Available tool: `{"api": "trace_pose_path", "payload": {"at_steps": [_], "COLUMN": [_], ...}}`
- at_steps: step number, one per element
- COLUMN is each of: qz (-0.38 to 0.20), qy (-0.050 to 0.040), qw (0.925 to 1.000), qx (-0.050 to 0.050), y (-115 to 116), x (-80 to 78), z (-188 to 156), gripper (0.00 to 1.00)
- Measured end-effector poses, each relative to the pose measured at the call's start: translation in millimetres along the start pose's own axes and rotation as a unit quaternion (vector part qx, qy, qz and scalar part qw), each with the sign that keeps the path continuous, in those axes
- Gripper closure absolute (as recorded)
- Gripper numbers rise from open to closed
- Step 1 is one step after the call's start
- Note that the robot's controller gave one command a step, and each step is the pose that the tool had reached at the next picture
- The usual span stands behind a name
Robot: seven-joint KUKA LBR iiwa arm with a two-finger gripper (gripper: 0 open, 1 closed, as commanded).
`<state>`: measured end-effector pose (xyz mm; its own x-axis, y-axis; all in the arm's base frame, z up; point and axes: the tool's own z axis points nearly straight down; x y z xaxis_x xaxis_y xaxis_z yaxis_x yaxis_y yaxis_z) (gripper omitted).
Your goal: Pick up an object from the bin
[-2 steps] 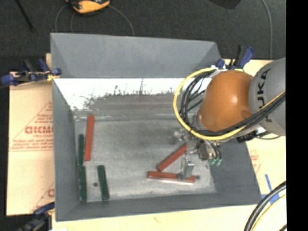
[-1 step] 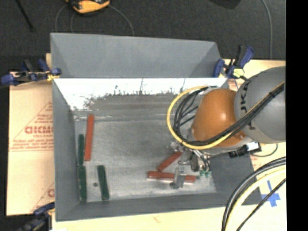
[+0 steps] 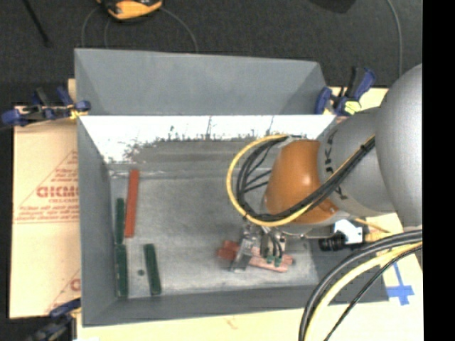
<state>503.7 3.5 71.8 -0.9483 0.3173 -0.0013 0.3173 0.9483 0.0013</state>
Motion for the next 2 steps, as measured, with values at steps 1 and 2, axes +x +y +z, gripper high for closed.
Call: {"api": "trace_pose_path", "payload": {"at_steps": [1,2], "qz": [0.0,-0.024], "qy": [0.0,-0.0011], "qw": [1.0,0.9997], "qx": [0.0,0.0], "y": [0.0,-5.2], "x": [0.0,-51.4], "z": [0.0,-115.7], "gripper": [1.0,1.0]}}
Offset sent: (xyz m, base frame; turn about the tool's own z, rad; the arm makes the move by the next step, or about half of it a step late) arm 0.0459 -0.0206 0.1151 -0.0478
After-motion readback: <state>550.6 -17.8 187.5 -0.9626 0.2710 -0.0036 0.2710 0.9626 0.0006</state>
